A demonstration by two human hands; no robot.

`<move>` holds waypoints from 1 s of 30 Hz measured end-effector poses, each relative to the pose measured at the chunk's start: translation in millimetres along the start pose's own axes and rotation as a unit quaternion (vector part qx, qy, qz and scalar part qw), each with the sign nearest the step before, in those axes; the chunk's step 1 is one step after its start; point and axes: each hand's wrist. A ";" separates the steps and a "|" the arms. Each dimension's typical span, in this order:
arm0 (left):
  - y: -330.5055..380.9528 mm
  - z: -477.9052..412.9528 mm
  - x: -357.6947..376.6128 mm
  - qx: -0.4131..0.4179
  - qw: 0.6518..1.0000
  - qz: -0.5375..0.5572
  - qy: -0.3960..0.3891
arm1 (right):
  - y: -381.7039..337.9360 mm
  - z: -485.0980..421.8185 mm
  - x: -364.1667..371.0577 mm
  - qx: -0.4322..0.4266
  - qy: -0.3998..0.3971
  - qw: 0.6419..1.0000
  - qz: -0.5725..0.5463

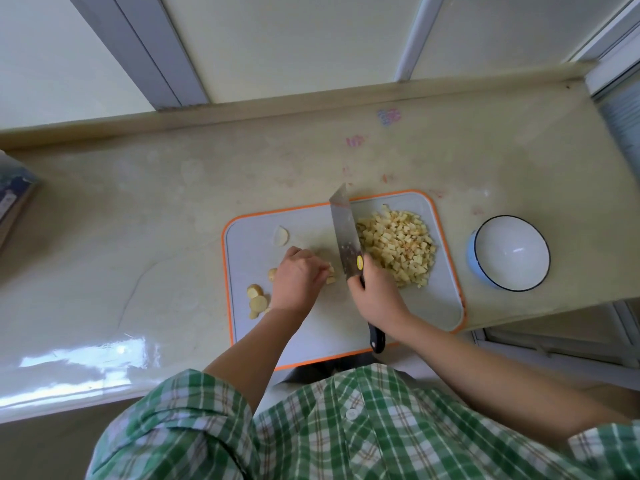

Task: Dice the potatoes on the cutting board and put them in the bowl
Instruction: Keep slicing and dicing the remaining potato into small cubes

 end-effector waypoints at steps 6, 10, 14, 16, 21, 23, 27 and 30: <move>-7.9 6.1 -1.1 0.025 0.996 -0.057 0.059 | -4.2 10.6 1.8 -0.028 -0.011 0.999 -0.027; -12.6 13.3 -4.4 -0.062 0.989 -0.085 0.102 | -10.9 12.9 12.4 -0.042 -0.032 0.998 -0.035; -16.9 20.1 -0.4 -0.081 0.988 -0.088 0.100 | -5.8 15.1 25.7 -0.025 -0.063 0.997 -0.033; -17.0 23.0 1.2 -0.077 0.989 -0.086 0.094 | 4.3 16.9 22.1 -0.014 -0.055 0.998 -0.024; -11.7 24.7 3.0 -0.061 0.993 -0.059 0.078 | 25.0 17.0 -10.3 0.024 0.015 0.999 0.019; -1.7 21.7 0.4 -0.063 0.997 -0.005 0.043 | 23.7 19.9 -16.9 -0.002 0.018 0.997 0.074; 39.0 13.9 -12.7 -0.098 0.945 0.302 -0.081 | 7.7 25.6 -19.6 -0.038 0.053 0.987 0.145; 60.5 3.2 -15.2 -0.116 0.877 0.455 -0.103 | 0.1 30.9 -22.1 -0.055 0.035 0.980 0.190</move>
Point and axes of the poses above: each hand's wrist, its own z-axis away from the middle knuckle, its own x-axis out of the palm, y = z × x, and after that the axes turned 15 degrees about -y, right-handed
